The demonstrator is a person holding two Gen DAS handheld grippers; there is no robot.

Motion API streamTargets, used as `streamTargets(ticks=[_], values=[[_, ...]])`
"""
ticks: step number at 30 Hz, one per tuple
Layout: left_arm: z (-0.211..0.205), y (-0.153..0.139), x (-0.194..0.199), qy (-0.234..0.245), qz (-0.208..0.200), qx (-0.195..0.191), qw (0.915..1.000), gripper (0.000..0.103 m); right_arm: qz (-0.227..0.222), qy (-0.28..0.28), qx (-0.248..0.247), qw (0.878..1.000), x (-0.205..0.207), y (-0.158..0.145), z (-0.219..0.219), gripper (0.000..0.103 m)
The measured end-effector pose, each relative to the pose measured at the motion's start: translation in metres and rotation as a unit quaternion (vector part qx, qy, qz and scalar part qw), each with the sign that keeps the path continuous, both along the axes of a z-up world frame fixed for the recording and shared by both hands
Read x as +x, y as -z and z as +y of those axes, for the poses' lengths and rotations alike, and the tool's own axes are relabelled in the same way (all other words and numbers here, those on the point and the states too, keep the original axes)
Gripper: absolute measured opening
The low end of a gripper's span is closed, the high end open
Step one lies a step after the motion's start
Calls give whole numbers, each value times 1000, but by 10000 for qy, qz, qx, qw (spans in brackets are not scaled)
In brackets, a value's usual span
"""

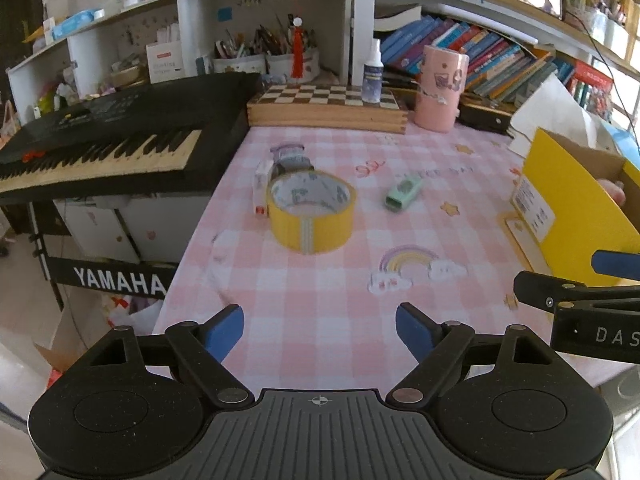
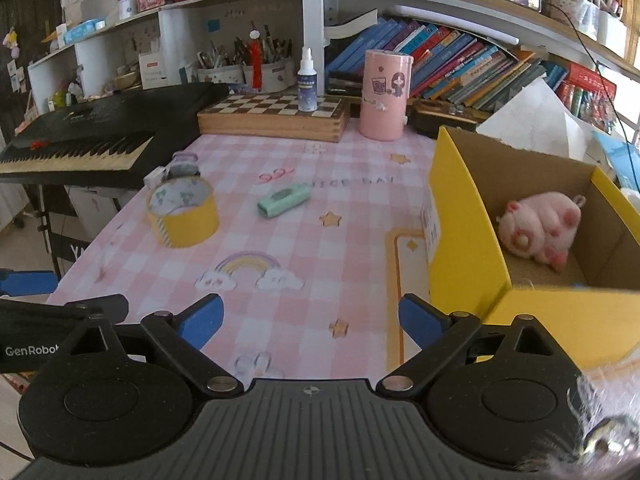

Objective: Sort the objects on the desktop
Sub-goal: 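Grasp the yellow tape roll with the left tool while the right tool grasps the green eraser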

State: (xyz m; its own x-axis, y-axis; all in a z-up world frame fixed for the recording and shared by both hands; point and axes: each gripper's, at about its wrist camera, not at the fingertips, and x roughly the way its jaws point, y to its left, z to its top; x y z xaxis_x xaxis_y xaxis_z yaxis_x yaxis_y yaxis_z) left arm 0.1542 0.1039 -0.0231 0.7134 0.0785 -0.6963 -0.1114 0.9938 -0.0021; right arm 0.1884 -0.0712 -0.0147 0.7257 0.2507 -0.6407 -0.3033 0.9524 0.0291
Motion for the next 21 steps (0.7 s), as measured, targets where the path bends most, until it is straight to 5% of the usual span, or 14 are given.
streamTargets(ticks=[15,21], values=[[4,8,91,-512,102,183,9985,86,-178,-560,71,9982,99,-13,24,86],[2,25,124,-383,283,256,9985,86,-60,-1100,-560,9923,134,-4,54,87]])
